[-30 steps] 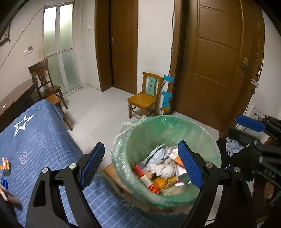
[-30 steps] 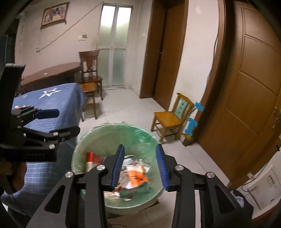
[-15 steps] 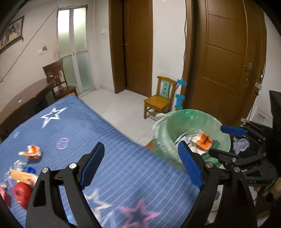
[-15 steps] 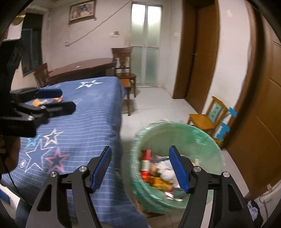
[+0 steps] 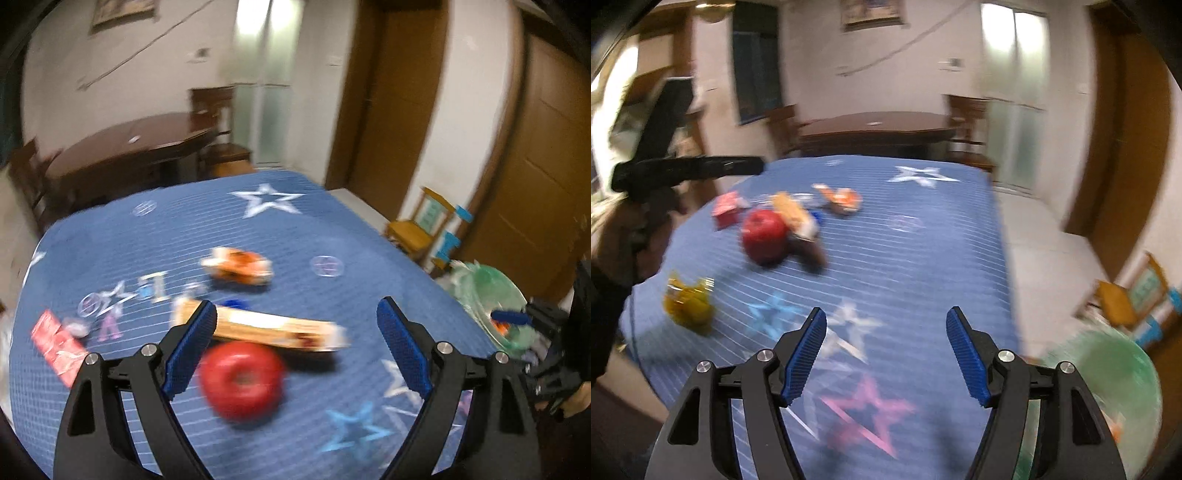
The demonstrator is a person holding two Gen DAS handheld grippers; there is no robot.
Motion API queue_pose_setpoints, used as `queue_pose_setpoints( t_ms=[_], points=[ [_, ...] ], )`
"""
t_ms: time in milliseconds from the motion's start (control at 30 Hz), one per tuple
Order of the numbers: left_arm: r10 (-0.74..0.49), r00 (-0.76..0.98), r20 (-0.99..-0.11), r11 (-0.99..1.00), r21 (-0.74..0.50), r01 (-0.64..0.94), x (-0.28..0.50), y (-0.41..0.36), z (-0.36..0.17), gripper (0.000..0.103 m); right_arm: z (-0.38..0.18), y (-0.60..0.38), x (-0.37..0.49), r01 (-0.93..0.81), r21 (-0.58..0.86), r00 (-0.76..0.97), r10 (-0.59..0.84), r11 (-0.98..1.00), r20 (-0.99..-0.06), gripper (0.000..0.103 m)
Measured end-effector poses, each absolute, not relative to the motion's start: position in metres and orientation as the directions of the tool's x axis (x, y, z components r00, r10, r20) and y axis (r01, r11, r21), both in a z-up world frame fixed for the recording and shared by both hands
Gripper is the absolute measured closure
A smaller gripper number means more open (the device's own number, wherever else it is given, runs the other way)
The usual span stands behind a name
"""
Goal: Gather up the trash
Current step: 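Swing both tools back toward the trash on the table, then grasp the long tan biscuit box with the right tool while the left tool approaches the blue bottle cap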
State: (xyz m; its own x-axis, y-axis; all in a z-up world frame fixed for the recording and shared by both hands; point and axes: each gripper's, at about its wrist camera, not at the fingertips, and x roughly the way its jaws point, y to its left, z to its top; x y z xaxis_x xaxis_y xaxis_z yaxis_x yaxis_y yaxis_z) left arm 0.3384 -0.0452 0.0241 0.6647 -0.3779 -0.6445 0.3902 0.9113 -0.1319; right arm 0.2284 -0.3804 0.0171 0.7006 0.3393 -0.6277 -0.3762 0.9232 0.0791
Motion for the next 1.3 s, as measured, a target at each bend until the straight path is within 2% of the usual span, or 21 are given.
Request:
queue_pose_setpoints(
  t_ms=[67, 400, 567, 900, 1033, 1200, 1300],
  points=[
    [-0.35, 0.666, -0.659, 0.927, -0.144, 0.345, 0.352, -0.021, 0.019, 0.018, 0.012, -0.356, 0.249, -0.434, 0.094, 0.663, 0.388, 0.896, -0.64, 0.049],
    [-0.294, 0.628, -0.72, 0.954, -0.177, 0.243, 0.397, 0.047, -0.015, 0.018, -0.009, -0.277, 0.34, -0.599, 0.058, 0.545, 0.46, 0.799, -0.701, 0.05],
    [-0.288, 0.618, -0.732, 0.956, -0.186, 0.226, 0.407, 0.061, -0.023, 0.018, -0.022, -0.266, 0.367, -0.61, 0.056, 0.528, 0.458, 0.791, -0.715, 0.056],
    [-0.299, 0.59, -0.749, 0.952, -0.192, 0.239, 0.427, 0.062, -0.033, 0.018, -0.035, -0.26, 0.404, -0.639, 0.12, 0.496, 0.527, 0.76, -0.69, 0.06],
    [-0.3, 0.581, -0.757, 0.951, -0.189, 0.244, 0.434, 0.06, -0.037, 0.018, -0.034, -0.264, 0.408, -0.631, 0.161, 0.507, 0.56, 0.759, -0.655, 0.077],
    [-0.305, 0.565, -0.767, 0.949, -0.192, 0.251, 0.441, 0.057, -0.044, 0.018, -0.016, -0.287, 0.396, -0.569, 0.171, 0.598, 0.547, 0.804, -0.586, 0.077],
    [-0.308, 0.54, -0.784, 0.945, -0.187, 0.268, 0.447, 0.048, -0.05, 0.018, -0.009, -0.294, 0.389, -0.513, 0.153, 0.644, 0.497, 0.845, -0.582, 0.077]
  ],
)
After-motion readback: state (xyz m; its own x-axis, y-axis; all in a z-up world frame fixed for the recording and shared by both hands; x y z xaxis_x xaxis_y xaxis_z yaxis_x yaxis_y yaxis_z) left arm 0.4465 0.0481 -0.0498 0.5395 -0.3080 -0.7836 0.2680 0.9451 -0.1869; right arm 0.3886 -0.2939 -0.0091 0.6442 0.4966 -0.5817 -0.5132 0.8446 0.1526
